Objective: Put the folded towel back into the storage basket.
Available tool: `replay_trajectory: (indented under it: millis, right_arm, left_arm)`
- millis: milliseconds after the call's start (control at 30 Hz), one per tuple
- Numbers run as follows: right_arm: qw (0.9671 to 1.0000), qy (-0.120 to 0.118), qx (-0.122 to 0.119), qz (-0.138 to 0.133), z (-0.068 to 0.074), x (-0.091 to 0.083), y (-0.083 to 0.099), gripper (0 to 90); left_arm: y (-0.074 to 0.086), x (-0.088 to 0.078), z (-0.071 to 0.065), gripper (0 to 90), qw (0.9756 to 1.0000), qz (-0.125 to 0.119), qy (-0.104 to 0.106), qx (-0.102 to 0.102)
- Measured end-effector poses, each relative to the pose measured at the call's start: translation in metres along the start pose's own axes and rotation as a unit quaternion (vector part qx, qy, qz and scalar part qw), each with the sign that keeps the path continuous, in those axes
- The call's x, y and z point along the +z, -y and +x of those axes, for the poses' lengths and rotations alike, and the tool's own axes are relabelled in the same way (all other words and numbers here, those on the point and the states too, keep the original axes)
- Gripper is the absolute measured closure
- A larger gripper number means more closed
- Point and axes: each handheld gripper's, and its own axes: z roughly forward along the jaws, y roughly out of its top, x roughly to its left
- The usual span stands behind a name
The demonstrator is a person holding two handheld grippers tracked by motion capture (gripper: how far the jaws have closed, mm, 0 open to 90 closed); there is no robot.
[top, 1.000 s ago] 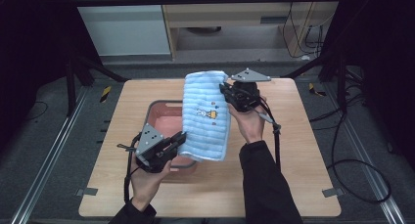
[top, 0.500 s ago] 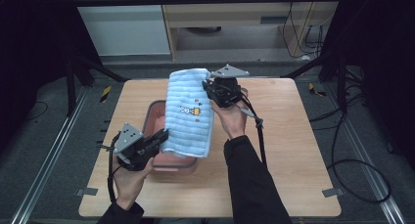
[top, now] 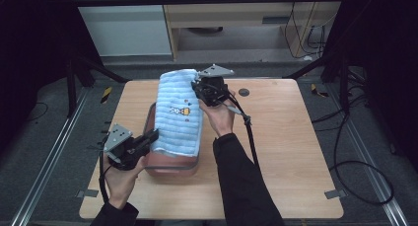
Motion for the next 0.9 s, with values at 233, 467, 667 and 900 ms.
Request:
replay_trajectory:
  millis: [233, 467, 667, 900]
  right_arm:
    - [1.0, 0.0, -0.005, 0.009, 0.002, 0.012, 0.005, 83.2]
    - [0.9998, -0.001, -0.01, 0.019, 0.003, 0.025, 0.011, 83.2]
    - [0.9996, -0.006, -0.01, 0.024, 0.006, 0.036, 0.02, 83.2]
    - [0.9993, -0.013, -0.011, 0.034, 0.005, 0.046, 0.032, 83.1]
  left_arm:
    - [0.005, 0.005, 0.005, 85.6, 0.9999, 0.009, -0.01, 0.0]
    - [0.011, 0.012, 0.009, 85.6, 0.9996, 0.023, -0.017, -0.001]
    - [0.016, 0.016, 0.012, 85.6, 0.9992, 0.032, -0.023, -0.004]
    - [0.024, 0.02, 0.013, 85.6, 0.9985, 0.047, -0.03, 0.0]
